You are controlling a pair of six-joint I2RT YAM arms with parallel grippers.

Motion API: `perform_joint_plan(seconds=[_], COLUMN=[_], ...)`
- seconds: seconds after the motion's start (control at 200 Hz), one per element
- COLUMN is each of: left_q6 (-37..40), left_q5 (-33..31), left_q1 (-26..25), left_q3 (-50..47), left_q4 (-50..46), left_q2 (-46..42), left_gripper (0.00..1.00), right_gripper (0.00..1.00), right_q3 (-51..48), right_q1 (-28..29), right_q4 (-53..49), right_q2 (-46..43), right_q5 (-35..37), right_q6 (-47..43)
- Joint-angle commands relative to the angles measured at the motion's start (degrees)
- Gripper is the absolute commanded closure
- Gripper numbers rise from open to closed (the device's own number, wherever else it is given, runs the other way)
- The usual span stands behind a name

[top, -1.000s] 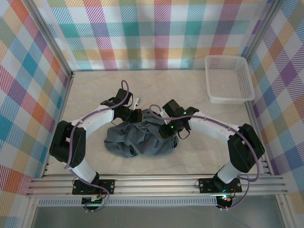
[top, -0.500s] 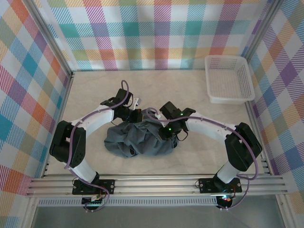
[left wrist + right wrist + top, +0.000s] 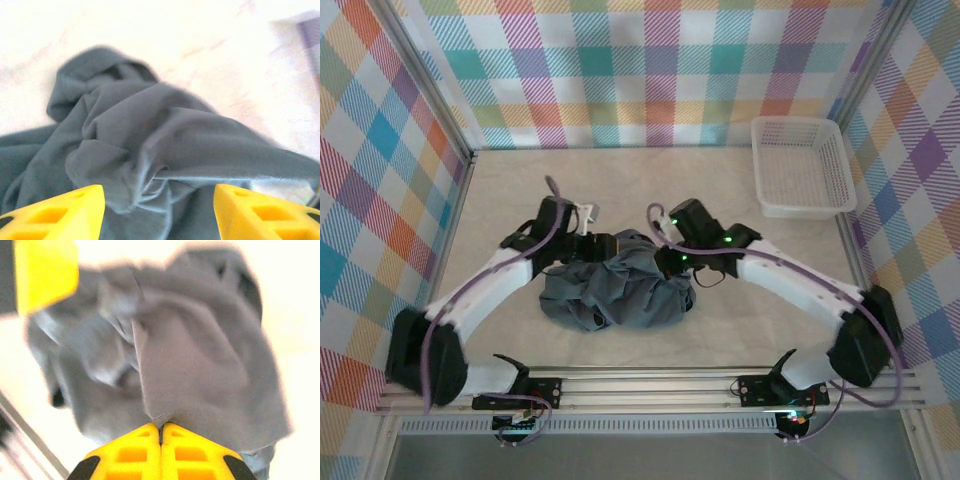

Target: Fold the inside-out t-shirt

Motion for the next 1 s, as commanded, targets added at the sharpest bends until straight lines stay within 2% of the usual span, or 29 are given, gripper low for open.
perform_joint_plan(seconds=[0.0, 0.105, 0.185, 0.23, 0.28, 0.365, 0.5, 0.555, 0.575, 0.605, 0.63, 0.655, 0.725, 0.82, 0.895, 0.995], left_q6=[-5.5, -12.9, -17.4, -19.5, -20.6, -21.3, -22.5, -22.7, -22.8, -22.6, -22.1, -21.4, -18.7, -14.8, -10.8, -3.4], left_q5=[-4.2, -12.9, -17.1, -16.6, -13.1, -8.8, -11.4, -12.4, -12.7, -13.5, -14.4, -15.5, -19.1, -20.4, -21.4, -23.7], left_q1=[-0.1, -2.6, -5.8, -6.6, -6.9, -8.0, -10.4, -10.4, -10.4, -10.3, -10.3, -10.2, -9.5, -6.3, -3.9, -3.7], left_q3=[-4.0, -8.4, -12.6, -15.2, -18.2, -20.0, -19.9, -20.4, -20.4, -20.0, -19.2, -18.1, -14.4, -7.7, 1.1, 16.8], left_q4=[-0.2, -9.5, -12.1, -10.7, -7.0, -1.1, 3.2, 7.3, 8.2, 8.8, 8.4, 7.0, 1.0, -5.2, -10.3, -16.7], left_q2=[-8.1, -12.5, -15.4, -16.4, -16.4, -12.4, -2.9, -0.7, -0.4, -0.3, -0.6, -1.1, -4.5, -9.8, -12.1, -11.4], left_gripper=[0.33, 0.33, 0.31, 0.3, 0.26, 0.23, 0.21, 0.32, 0.4, 0.59, 0.82, 0.99, 1.0, 1.0, 1.0, 1.0], right_gripper=[1.0, 1.0, 1.0, 1.0, 1.0, 1.0, 1.0, 1.0, 1.0, 1.0, 1.0, 1.0, 1.0, 1.0, 1.0, 1.0], right_q3=[2.5, 4.5, 4.9, 5.3, 5.9, 6.7, 7.4, 7.5, 7.6, 7.5, 7.5, 7.5, 6.7, 4.6, 3.8, 3.6], right_q1=[-1.0, -1.9, -2.5, -2.8, -2.8, -3.0, -3.0, -3.0, -3.0, -3.0, -3.0, -3.0, -3.1, -3.1, -3.1, -2.9], right_q4=[7.2, 6.7, 7.3, 7.5, 7.1, 6.5, 6.5, 6.3, 6.3, 6.1, 5.8, 5.4, 5.1, 7.5, 10.6, 14.7], right_q2=[-4.2, -4.1, -4.3, -3.9, -3.2, -1.9, -0.9, -1.1, -1.3, -1.5, -1.9, -2.3, -4.7, -9.2, -12.7, -16.6], right_q5=[1.7, 6.8, 7.7, 7.5, 7.0, 5.5, 3.1, 2.6, 2.7, 3.1, 3.7, 4.4, 7.2, 8.2, 3.6, -4.4], right_q6=[6.3, 7.9, 8.4, 8.2, 8.0, 7.8, 7.6, 7.6, 7.6, 7.6, 7.6, 7.7, 7.8, 6.9, 5.3, 3.5])
